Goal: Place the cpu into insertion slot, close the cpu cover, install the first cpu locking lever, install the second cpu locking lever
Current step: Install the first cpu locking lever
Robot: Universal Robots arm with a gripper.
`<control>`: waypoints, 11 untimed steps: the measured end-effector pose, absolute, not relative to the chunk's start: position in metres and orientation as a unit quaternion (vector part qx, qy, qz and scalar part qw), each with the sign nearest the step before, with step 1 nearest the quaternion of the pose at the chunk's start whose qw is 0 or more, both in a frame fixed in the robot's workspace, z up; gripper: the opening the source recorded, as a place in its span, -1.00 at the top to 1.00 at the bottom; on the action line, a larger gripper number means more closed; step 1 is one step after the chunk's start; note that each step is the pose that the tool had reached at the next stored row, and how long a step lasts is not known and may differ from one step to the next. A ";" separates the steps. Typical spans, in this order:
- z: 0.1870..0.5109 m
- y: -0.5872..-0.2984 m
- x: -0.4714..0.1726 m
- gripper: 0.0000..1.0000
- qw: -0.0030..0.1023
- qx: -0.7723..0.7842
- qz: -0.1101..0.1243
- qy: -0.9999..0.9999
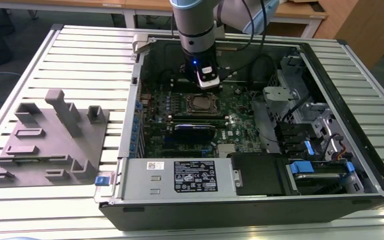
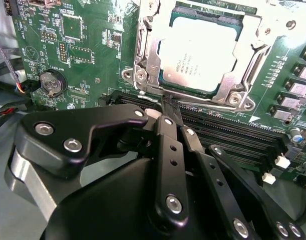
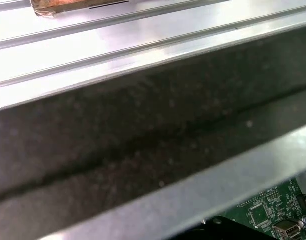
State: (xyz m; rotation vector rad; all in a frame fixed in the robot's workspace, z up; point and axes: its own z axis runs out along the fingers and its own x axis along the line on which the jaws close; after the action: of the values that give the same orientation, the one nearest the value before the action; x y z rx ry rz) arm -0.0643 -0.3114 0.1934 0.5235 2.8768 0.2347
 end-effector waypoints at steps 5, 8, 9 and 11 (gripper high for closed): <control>0.194 -0.311 -0.064 0.79 0.104 0.177 0.080 0.975; 0.197 -0.311 -0.064 0.79 0.104 0.177 0.080 0.975; 0.199 -0.311 -0.064 0.79 0.104 0.178 0.080 0.975; 0.200 -0.311 -0.064 0.79 0.104 0.177 0.080 0.975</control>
State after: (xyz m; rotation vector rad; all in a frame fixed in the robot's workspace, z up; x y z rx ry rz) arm -0.0643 -0.3113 0.1999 0.5235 2.8765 0.2353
